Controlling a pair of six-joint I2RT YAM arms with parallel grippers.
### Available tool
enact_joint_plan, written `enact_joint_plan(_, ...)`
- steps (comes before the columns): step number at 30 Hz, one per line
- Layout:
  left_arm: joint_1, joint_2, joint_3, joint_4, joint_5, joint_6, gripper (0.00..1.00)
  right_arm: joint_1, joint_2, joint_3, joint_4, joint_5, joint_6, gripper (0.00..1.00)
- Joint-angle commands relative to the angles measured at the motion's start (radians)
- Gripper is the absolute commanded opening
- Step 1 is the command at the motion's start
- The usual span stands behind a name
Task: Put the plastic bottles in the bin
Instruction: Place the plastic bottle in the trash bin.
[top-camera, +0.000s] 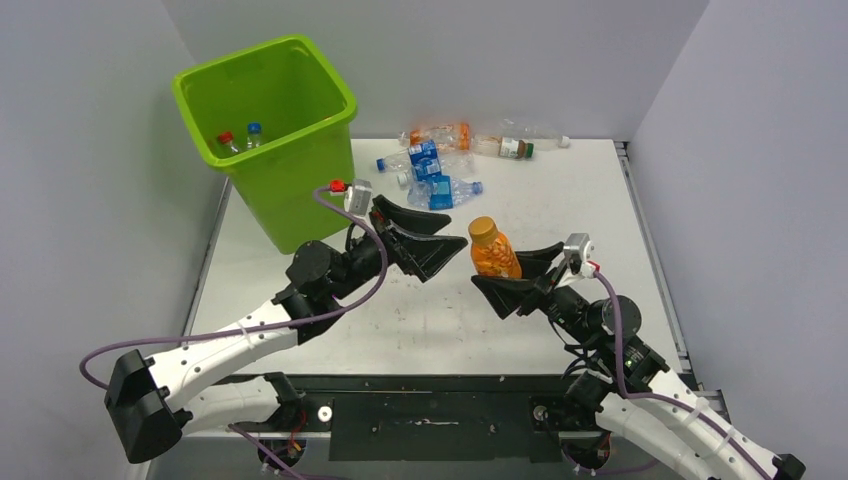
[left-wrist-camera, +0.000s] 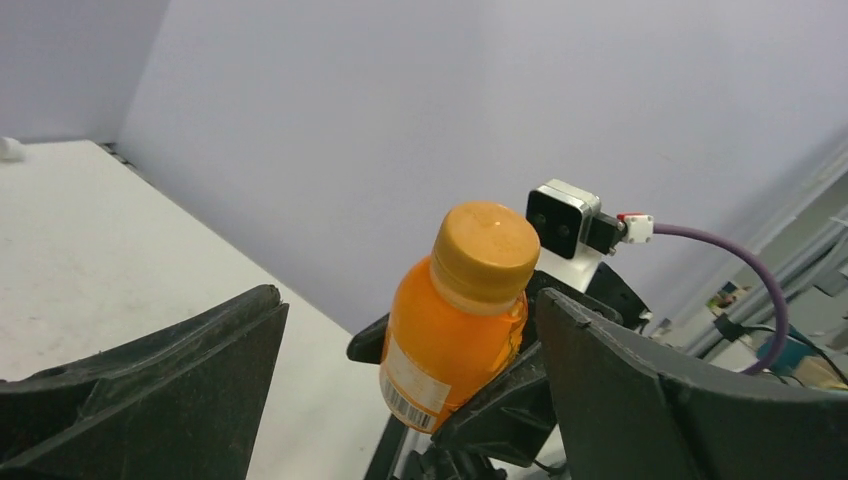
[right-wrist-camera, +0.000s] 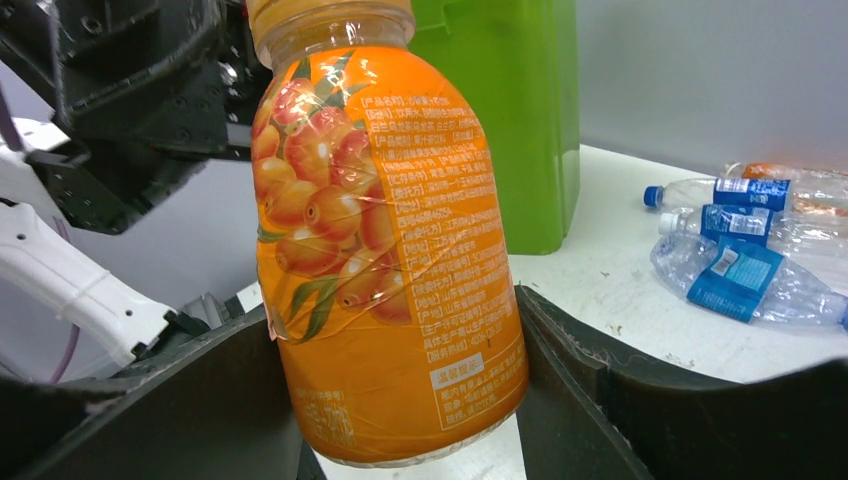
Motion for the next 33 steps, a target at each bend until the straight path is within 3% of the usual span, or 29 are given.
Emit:
enact_joint_plan(1, 0.002, 0.040, 0.082, 0.134, 0.129, -0.160, 0.94, 0.004, 0.009, -0.001, 0.120, 0.006, 0.029, 0.30)
enact_joint_plan(11, -0.003, 0.084, 0.145, 0.091, 0.149, -0.106, 0.87, 0.004, 0.034, -0.015, 0.135, 0.004, 0.040, 0.30)
enact_joint_plan(20, -0.045, 0.140, 0.202, -0.016, 0.168, -0.020, 0.74, 0.004, 0.062, -0.003, 0.131, -0.014, 0.041, 0.30)
enact_joint_plan(22, -0.046, 0.155, 0.211, -0.018, 0.178, -0.014, 0.65, 0.004, 0.067, -0.002, 0.121, -0.012, 0.037, 0.30)
enact_joint_plan(26, -0.046, 0.168, 0.213, 0.000, 0.189, -0.017, 0.36, 0.004, 0.056, -0.005, 0.115, -0.007, 0.037, 0.30)
enact_joint_plan(28, -0.047, 0.171, 0.211, 0.011, 0.193, -0.020, 0.29, 0.004, 0.053, -0.003, 0.108, -0.005, 0.036, 0.30)
enact_joint_plan(31, -0.049, 0.179, 0.213, 0.009, 0.200, -0.021, 0.27, 0.003, 0.049, -0.001, 0.096, -0.005, 0.034, 0.30)
enact_joint_plan(32, -0.049, 0.182, 0.218, 0.000, 0.205, -0.023, 0.32, 0.003, 0.048, -0.001, 0.092, -0.003, 0.033, 0.30)
enact_joint_plan(33, -0.050, 0.186, 0.227, -0.014, 0.210, -0.024, 0.46, 0.004, 0.042, -0.001, 0.090, -0.001, 0.033, 0.30)
